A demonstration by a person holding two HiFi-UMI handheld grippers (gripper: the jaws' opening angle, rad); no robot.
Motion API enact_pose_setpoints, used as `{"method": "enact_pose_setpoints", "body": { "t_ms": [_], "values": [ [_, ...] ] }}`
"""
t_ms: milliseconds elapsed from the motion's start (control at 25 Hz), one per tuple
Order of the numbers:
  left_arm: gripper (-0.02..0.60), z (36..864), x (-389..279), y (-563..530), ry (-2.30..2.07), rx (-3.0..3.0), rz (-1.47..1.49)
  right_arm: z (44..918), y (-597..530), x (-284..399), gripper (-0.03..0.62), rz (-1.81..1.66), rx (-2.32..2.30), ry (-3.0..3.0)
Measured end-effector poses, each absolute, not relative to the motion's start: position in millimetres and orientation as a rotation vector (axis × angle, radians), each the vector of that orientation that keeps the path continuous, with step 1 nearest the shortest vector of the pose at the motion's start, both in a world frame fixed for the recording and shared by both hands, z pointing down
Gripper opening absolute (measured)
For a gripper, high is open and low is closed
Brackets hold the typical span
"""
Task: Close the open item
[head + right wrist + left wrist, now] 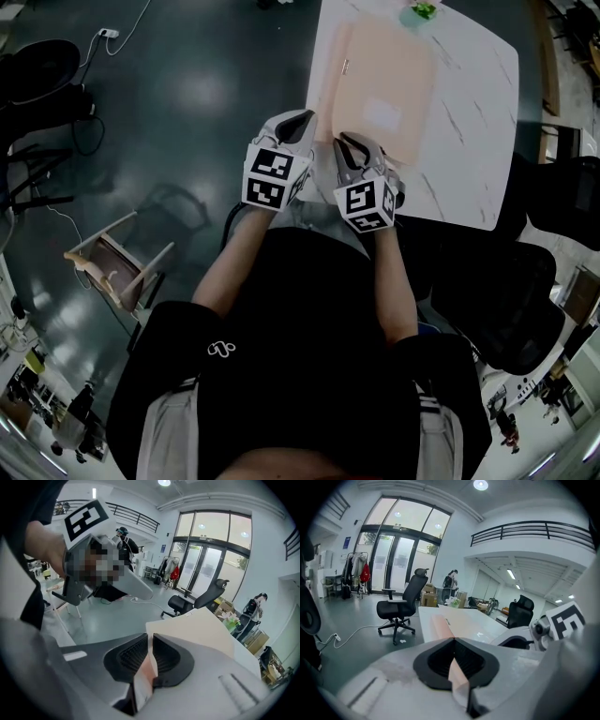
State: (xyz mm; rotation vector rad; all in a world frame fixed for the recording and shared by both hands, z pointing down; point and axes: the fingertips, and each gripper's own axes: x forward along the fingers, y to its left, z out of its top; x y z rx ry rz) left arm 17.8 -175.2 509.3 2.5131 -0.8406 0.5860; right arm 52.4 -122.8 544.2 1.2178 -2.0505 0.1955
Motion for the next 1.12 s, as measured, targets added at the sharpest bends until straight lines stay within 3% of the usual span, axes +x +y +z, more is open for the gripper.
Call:
{"method": "enact_pose_setpoints", "body": {
  "t_ms": [1120],
  "values": [
    [-0.001, 526, 22, -181, -0.813, 2.436, 0.584, 596, -111, 32, 0.048, 0.232, 0.762, -2.060]
  ]
}}
